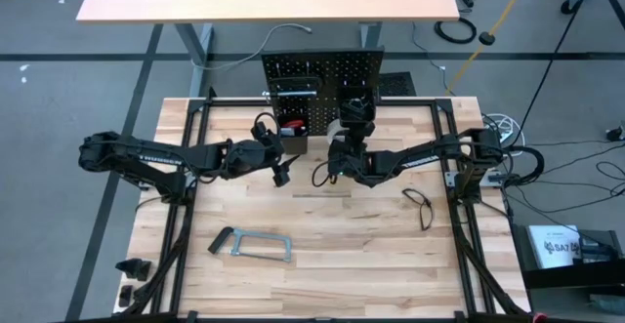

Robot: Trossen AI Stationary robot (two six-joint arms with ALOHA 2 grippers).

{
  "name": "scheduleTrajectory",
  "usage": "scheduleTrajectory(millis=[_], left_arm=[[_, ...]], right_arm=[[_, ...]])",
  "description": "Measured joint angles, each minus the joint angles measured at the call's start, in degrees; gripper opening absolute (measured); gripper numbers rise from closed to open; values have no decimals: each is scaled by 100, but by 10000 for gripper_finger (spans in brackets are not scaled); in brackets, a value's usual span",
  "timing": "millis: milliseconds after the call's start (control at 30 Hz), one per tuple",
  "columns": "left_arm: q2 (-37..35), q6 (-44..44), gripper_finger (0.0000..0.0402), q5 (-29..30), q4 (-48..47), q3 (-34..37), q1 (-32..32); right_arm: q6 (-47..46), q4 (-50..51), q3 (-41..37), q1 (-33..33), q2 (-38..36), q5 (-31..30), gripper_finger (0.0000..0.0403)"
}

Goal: Hang tools onto peg board
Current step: Hang the white tape on the black peg board

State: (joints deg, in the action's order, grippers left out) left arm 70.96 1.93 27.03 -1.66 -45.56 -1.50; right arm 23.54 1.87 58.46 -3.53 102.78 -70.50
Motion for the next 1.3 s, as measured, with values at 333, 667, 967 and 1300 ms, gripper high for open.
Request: scheduleTrajectory(millis=[333, 667, 967, 1300], left_arm=[[0, 0, 299, 0, -19, 0, 1], [0, 0, 299, -2, -25, 0, 0], [0, -1, 299, -9, -36, 0, 2], [0, -2, 299, -22, -36, 0, 0]], right_arm=[[118, 26, 143, 26, 0, 56, 137], [242, 191, 173, -26, 0, 8, 137], [146, 481, 200, -12, 0, -10, 137], [84, 638, 249, 68, -2, 20, 137]])
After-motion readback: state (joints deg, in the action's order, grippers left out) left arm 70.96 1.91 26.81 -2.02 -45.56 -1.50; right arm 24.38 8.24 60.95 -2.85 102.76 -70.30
